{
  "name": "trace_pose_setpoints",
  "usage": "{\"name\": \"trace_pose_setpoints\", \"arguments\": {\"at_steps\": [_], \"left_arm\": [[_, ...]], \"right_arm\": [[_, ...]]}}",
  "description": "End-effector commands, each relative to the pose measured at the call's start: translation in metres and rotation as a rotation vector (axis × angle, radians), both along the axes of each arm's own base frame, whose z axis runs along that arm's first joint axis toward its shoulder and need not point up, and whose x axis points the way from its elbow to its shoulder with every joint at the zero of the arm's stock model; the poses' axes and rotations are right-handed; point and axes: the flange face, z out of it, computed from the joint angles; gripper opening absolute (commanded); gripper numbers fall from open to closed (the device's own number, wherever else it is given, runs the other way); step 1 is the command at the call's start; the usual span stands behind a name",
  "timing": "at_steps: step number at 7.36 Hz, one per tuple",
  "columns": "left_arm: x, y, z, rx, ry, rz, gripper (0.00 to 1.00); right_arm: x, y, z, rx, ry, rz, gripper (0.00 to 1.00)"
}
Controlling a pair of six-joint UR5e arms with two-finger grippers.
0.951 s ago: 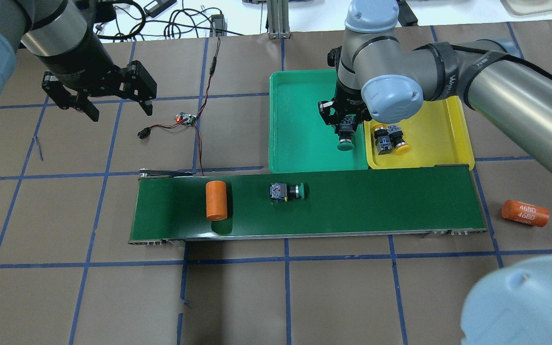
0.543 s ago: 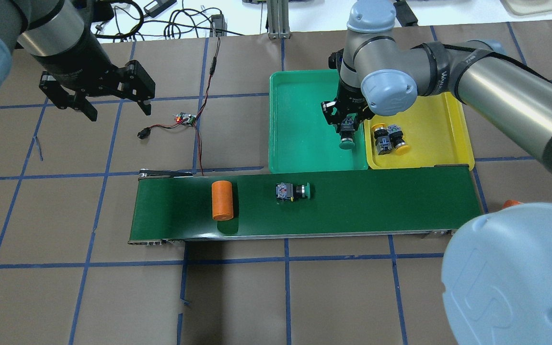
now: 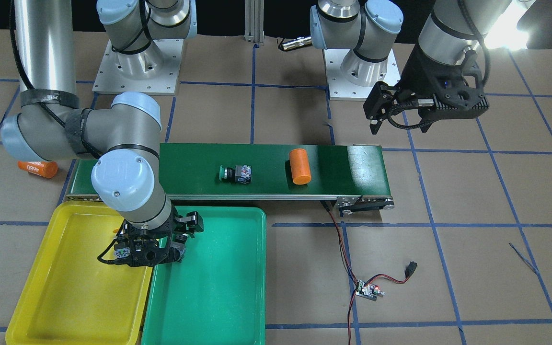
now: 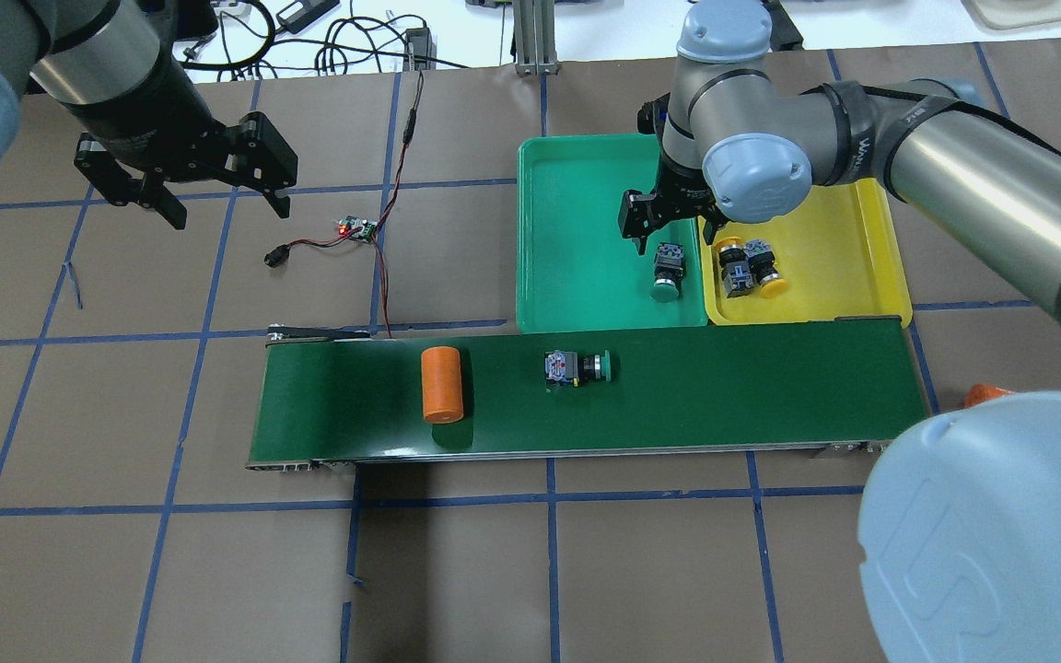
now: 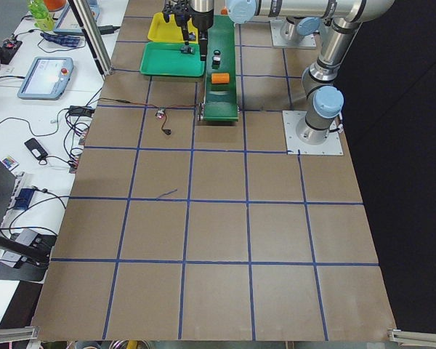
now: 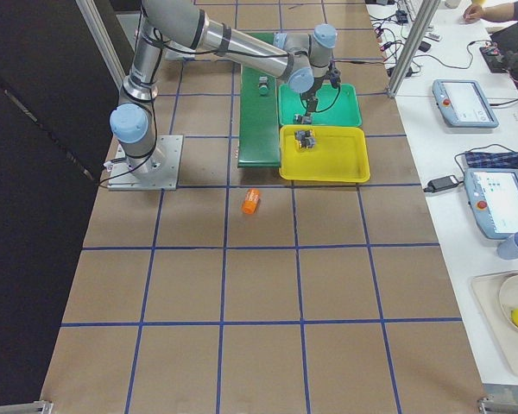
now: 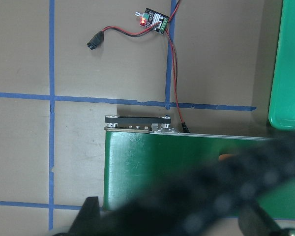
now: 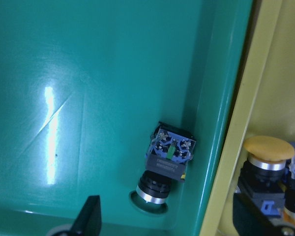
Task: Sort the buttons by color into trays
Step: 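Drop the green-capped button into the green tray with the right gripper, then move the right gripper down to the next green-capped button on the belt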
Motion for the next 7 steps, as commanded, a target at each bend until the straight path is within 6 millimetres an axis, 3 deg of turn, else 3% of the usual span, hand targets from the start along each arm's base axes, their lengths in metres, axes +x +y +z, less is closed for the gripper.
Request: {"name": "trace_pose_setpoints", "arguments": {"at_steps": [1,3,5,7], "left_arm": [[0.001,-0.002,-0.001,-0.004,0.000,0.001,1.00],[0.003,-0.003,-0.003,0.004,-0.002,0.006,1.00],[0.003,-0.004,-0.004,0.004,-0.002,0.006,1.00],[0.003,-0.004,-0.004,0.005,0.000,0.007,1.00]], "right_arm": [[-0.005,0.019,0.023,0.014,-0.001,0.231,0.95],[-0.007,0.050,0.040,0.059,-0.017,0.382,1.00],[-0.003,0.081,0.033,0.077,-0.042,0.497,1.00],[0.007,0.093,0.032,0.082,-0.042,0.481,1.00]]}}
